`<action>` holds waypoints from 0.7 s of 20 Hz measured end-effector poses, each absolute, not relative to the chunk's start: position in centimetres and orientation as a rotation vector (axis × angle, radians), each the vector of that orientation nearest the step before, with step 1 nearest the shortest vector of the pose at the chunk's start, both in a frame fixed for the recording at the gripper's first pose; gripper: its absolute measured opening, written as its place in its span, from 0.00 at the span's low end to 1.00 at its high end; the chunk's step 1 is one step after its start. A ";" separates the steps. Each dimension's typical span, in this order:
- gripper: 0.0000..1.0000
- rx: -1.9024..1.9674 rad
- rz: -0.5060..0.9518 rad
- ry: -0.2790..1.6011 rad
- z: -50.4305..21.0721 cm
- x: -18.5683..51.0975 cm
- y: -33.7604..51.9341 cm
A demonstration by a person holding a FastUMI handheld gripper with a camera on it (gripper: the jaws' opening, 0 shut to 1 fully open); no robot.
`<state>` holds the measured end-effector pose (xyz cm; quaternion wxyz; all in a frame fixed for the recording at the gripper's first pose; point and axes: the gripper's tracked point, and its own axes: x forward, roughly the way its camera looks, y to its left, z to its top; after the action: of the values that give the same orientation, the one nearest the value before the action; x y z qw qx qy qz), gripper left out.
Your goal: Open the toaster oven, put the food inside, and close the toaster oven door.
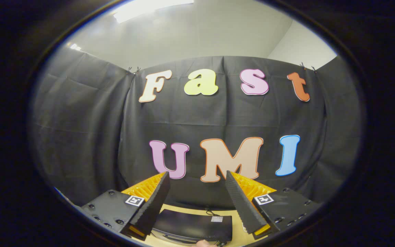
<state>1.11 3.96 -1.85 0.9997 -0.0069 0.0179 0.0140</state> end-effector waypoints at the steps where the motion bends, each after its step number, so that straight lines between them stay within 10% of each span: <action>1: 1.00 -0.011 0.028 0.036 -2.1 1.2 4.2; 14: 1.00 0.012 -0.008 0.341 -28.4 4.0 5.5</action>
<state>3.97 5.51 -28.38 0.9855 0.0059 0.1696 -0.0041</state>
